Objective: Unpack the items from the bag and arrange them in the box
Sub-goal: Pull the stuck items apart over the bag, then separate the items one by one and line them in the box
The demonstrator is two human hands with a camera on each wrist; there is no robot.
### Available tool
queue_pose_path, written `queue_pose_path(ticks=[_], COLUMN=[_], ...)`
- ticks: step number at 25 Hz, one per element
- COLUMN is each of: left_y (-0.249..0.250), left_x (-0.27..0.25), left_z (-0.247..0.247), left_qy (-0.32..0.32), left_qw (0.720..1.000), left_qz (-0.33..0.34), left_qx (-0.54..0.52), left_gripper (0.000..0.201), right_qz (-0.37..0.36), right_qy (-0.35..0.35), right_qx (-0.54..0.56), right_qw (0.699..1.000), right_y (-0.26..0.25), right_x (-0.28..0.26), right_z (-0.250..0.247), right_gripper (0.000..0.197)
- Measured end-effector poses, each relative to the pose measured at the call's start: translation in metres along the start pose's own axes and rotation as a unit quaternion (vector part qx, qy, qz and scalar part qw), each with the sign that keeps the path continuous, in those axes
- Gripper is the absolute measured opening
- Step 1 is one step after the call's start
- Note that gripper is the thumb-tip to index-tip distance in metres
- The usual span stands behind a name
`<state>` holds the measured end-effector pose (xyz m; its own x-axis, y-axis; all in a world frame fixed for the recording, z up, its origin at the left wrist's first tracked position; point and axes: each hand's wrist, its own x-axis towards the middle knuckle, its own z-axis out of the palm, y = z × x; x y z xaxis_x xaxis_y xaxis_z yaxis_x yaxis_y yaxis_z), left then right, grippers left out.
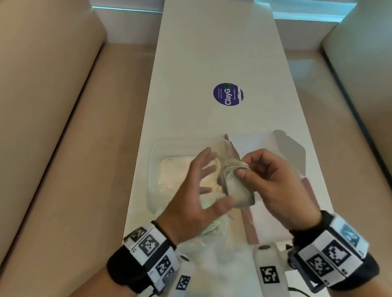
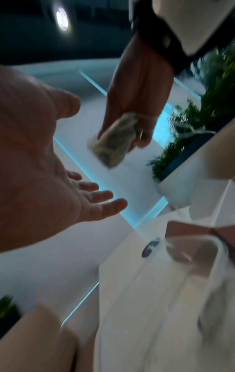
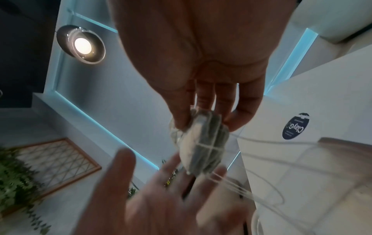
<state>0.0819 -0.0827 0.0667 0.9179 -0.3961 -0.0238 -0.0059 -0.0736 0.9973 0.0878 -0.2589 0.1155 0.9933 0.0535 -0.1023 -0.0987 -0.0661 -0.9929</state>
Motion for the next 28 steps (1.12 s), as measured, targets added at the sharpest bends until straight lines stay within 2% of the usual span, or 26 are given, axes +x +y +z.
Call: queue_pose_path(ticks=[2,5,8,10,13,17,19,21,25,28], left_y=[0.006,0.006,0.004,0.003,-0.002,-0.017,-0.024,-0.031,-0.059,-0.077], left_x=[0.010,0.020,0.020,0.019,0.022,0.027,0.028,0.025,0.006,-0.012], left_z=[0.020,0.031,0.029,0.027,0.030,0.039,0.040,0.028,-0.008,-0.024], left_qy=[-0.011,0.027,0.020,0.006,-0.024,-0.066,-0.079,-0.072,-0.032,-0.049], left_qw=[1.000,0.999,0.995,0.995,0.992,0.984,0.977,0.965,0.944,0.925], left_qz=[-0.015,-0.046,-0.094,-0.094,-0.081,-0.087,-0.110,-0.135,-0.196,-0.236], left_qx=[0.005,-0.004,-0.002,0.037,0.089,0.139,0.166,0.212,0.263,0.295], left_gripper=[0.076,0.045,0.022,0.014,0.014,0.024,0.034,0.035,0.010,0.008], right_qz=[0.005,0.022,0.047,0.041,0.016,0.001,0.026,0.064,0.195,0.278], right_qy=[0.033,0.066,0.061,0.030,-0.050,-0.122,-0.117,-0.080,-0.077,-0.138], right_qx=[-0.006,0.000,-0.019,-0.103,-0.277,-0.366,-0.392,-0.421,-0.544,-0.592], right_qw=[0.999,0.998,0.997,0.993,0.959,0.922,0.912,0.901,0.813,0.743], right_y=[0.008,0.017,0.024,0.024,0.021,0.022,0.028,0.039,0.088,0.121], right_x=[0.001,0.004,0.005,0.005,0.008,0.009,0.013,0.023,0.048,0.052], right_z=[0.011,0.016,0.009,-0.001,-0.019,-0.036,-0.061,-0.096,-0.150,-0.156], right_gripper=[0.009,0.008,0.008,0.012,0.026,0.004,0.003,0.004,0.016,0.030])
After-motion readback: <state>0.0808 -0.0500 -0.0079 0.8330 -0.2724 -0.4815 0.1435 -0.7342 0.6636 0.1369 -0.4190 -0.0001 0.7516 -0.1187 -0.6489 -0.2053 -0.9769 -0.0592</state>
